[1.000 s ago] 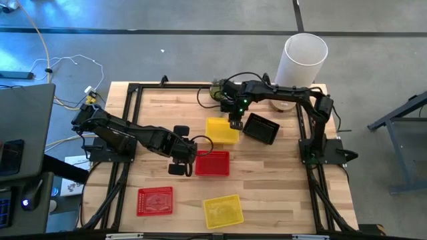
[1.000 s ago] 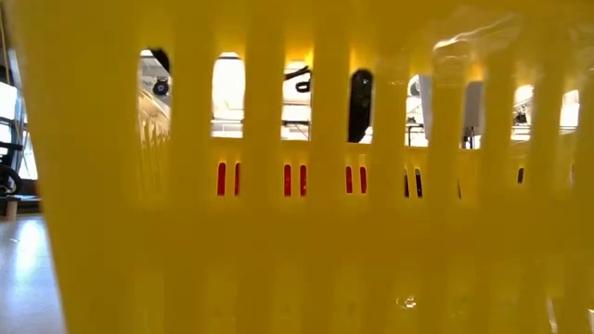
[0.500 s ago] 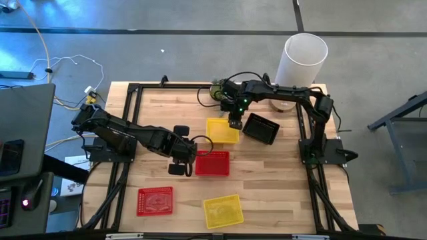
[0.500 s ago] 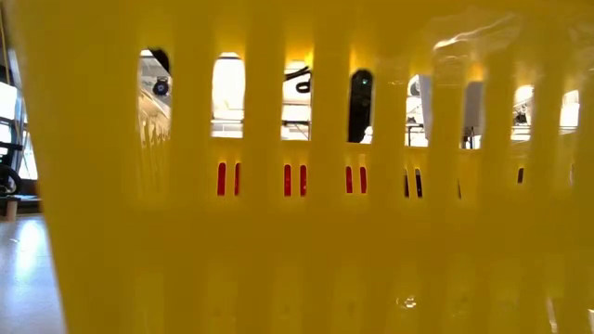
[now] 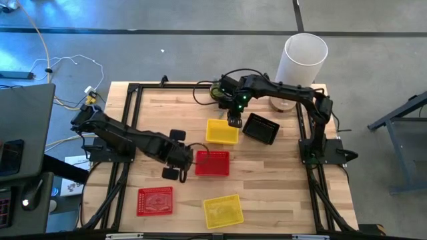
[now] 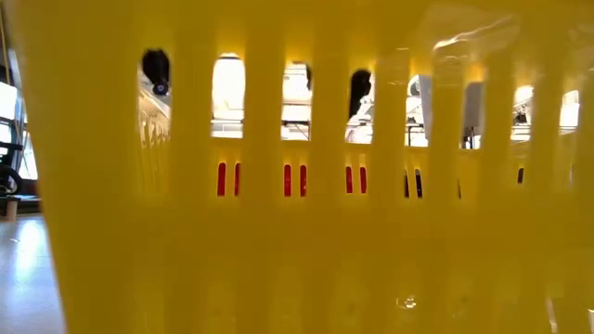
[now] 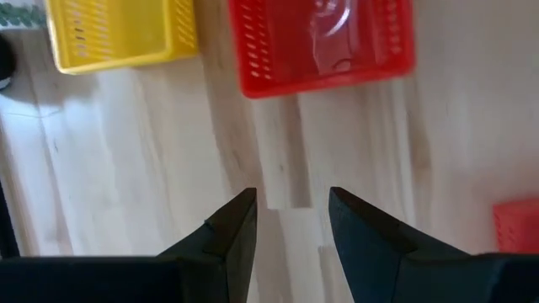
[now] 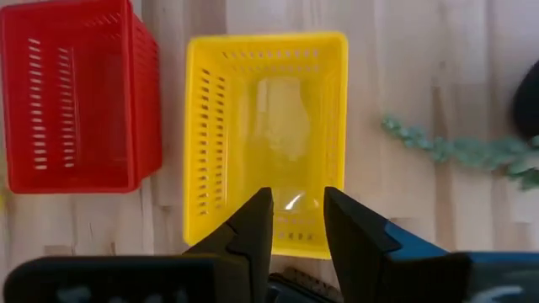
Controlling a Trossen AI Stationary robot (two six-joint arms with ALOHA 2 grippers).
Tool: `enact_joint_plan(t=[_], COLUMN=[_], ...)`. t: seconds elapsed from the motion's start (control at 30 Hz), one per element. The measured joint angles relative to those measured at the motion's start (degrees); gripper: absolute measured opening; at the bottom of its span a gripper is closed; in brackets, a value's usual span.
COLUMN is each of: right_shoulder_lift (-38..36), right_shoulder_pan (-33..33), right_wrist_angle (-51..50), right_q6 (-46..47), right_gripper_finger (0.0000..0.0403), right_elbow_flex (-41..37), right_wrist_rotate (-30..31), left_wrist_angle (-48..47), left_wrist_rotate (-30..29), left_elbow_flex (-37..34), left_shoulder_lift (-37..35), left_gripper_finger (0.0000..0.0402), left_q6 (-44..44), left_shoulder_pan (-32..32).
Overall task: Stack baskets by color
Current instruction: Stack the bottom red bin on the top red bin
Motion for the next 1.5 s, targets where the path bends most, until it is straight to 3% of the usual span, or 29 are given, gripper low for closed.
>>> enact_joint_plan(t=[0.17, 0.5, 1.0, 1.5], right_shoulder_lift=[-0.05, -0.08, -0.39, -0.54], right_shoulder_pan=[1.76, 4.59, 8.44, 10.15], right_wrist_angle=[-2.54, -10.62, -13.15, -13.78], right_q6=[-1.42, 0.48, 4.30, 8.06], right_gripper_finger=[0.0096, 0.0096, 0.0096, 0.0096], right_elbow_flex=[3.96, 9.41, 10.00, 10.00], right_wrist_rotate=[3.36, 4.58, 5.63, 5.98], left_wrist_angle=[-0.37, -2.25, -0.69, 7.08], left_wrist_rotate=[3.19, 6.86, 9.34, 11.58], left_elbow_flex=[0.00, -0.98, -7.60, -16.17], left_shoulder_lift=[0.00, 0.00, -0.05, -0.05], left_gripper_finger=[0.0135, 0.0135, 0.0135, 0.0135], left_q6=[-2.83, -14.28, -32.46, -40.78], left_shoulder_pan=[-4.01, -12.61, -23.44, -26.86])
